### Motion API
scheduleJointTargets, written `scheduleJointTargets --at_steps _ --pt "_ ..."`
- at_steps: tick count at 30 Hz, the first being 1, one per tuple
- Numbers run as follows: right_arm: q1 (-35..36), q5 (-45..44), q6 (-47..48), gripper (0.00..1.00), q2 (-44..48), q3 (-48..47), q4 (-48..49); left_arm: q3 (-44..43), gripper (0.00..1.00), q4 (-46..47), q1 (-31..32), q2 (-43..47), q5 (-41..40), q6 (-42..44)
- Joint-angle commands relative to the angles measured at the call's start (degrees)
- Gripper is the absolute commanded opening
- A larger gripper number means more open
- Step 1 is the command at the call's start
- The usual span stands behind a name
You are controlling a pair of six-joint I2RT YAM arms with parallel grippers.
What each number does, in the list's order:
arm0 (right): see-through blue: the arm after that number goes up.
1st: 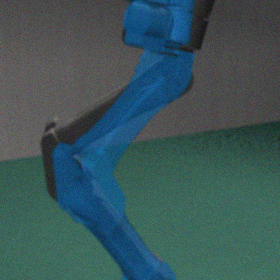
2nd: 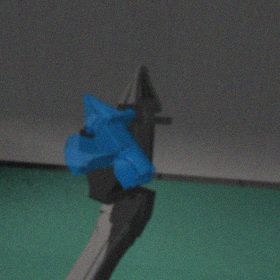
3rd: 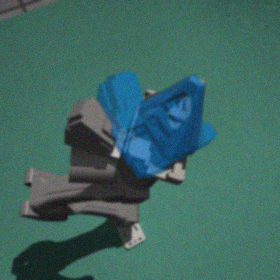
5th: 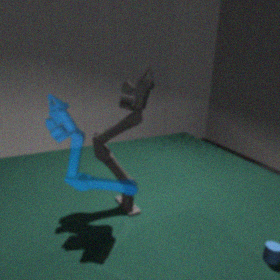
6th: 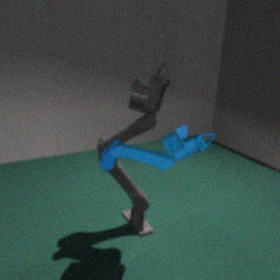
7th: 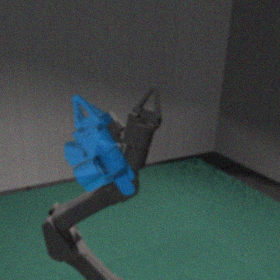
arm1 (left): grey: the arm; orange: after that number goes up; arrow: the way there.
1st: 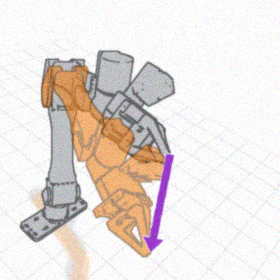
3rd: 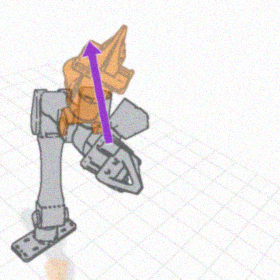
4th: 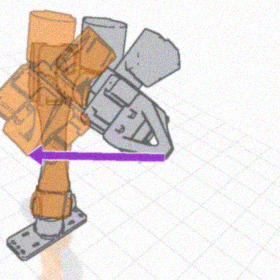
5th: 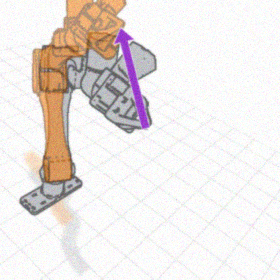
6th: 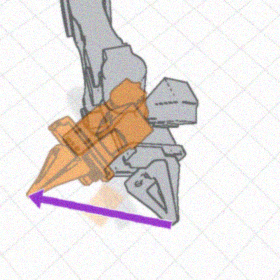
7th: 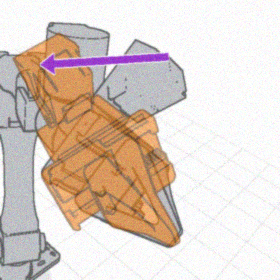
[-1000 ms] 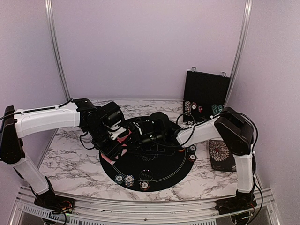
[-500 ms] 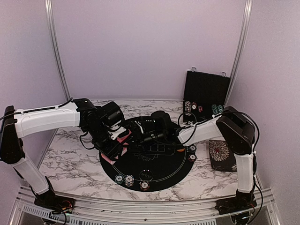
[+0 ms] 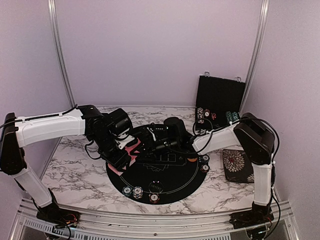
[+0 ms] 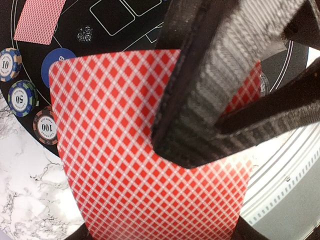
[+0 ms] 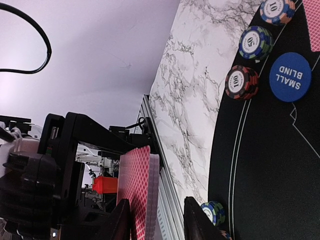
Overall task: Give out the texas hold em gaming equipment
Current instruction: Pick up the poker card from the face-down deck piles.
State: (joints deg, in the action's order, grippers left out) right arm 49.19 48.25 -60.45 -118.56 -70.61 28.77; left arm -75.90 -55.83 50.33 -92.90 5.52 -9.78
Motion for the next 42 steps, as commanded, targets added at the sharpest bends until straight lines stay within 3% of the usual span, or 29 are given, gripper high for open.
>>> scheduleJointTargets --at_steps 1,31,42 --pt "-0.4 -1.0 0.8 0.34 2.5 0.7 -1.3 -0.5 0.57 -1.2 0.2 1.8 0.0 0.8" --pt "-1.5 -1.0 -2.3 0.17 5.7 4.3 2.7 0.6 0.57 -1.2 0.2 1.5 0.2 0.4" --pt "-2.7 0.4 -10.5 0.08 5.8 8.6 13.8 1.3 0.57 -1.6 0.1 0.3 0.2 -0.1"
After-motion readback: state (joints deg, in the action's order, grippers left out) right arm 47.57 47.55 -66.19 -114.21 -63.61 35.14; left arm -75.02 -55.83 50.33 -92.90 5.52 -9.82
